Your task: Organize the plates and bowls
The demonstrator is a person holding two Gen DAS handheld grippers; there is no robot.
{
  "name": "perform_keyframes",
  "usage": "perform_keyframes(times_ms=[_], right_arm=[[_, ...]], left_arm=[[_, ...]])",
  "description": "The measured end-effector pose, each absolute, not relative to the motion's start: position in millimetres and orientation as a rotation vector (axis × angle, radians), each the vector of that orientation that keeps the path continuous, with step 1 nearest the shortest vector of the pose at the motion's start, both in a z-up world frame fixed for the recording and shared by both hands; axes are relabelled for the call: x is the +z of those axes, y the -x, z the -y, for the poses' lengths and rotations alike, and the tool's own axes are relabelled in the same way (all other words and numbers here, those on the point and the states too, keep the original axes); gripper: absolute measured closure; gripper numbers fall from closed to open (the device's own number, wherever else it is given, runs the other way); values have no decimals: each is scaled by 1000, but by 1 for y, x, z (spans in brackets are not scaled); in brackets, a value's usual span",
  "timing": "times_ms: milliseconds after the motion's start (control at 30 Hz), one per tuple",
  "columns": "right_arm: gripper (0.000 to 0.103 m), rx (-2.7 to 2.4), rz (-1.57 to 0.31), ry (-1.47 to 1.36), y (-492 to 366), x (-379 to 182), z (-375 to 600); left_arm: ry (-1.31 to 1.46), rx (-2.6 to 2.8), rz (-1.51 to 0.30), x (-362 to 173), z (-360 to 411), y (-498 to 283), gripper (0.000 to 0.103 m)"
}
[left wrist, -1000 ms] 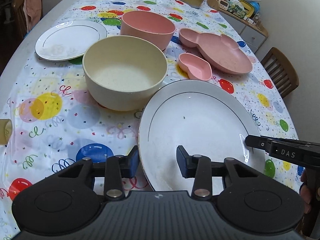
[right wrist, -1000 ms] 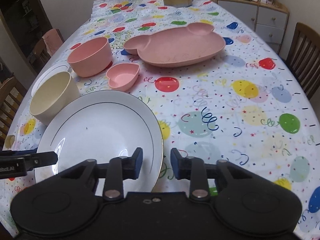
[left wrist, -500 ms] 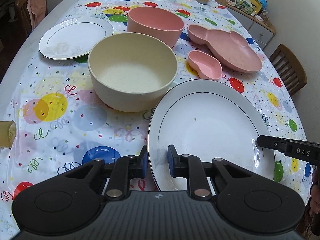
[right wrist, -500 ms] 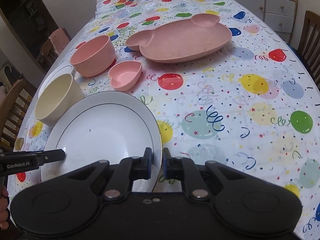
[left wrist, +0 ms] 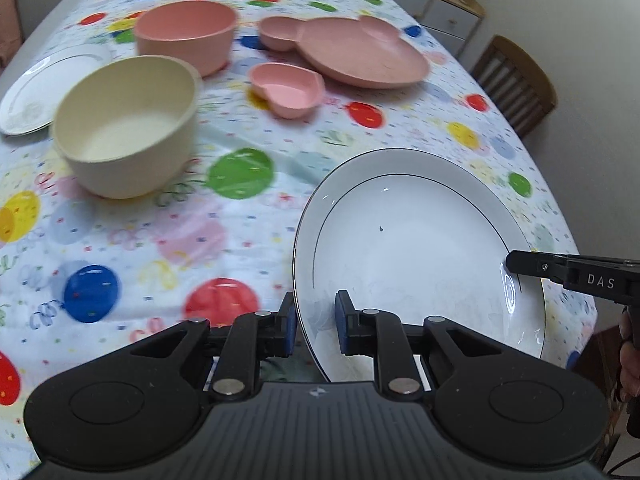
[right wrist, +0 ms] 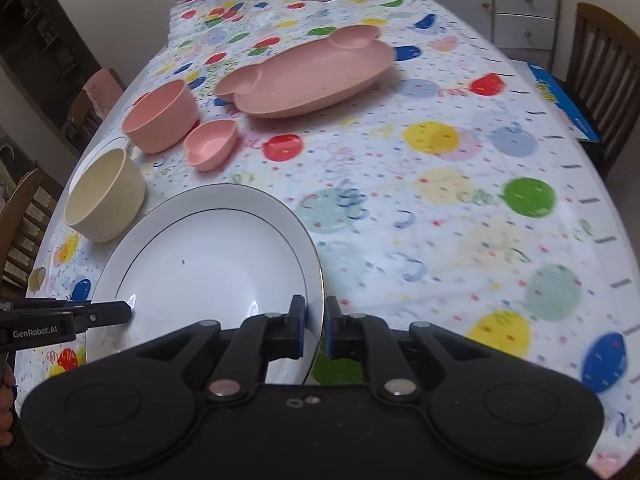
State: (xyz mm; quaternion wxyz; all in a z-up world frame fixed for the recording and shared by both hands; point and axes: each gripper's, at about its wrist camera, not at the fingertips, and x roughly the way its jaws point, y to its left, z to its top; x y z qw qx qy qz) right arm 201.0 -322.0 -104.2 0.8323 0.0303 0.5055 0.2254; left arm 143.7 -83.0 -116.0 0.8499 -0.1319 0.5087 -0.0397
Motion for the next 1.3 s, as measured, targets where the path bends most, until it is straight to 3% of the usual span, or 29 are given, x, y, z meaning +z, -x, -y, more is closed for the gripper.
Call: perform_keyframes(times_ms=[267, 733, 1300], right_arm=[[94, 380, -1061, -105, -184, -101, 377], [93, 330, -1088, -119, -176, -112, 399], [61, 369, -919, -54, -144, -53, 365]], left_arm=[[202, -185, -1090, -119, 127, -152, 84], [158, -190, -1099, -121, 135, -150, 84], [151, -172, -951, -70, 102, -108, 83]])
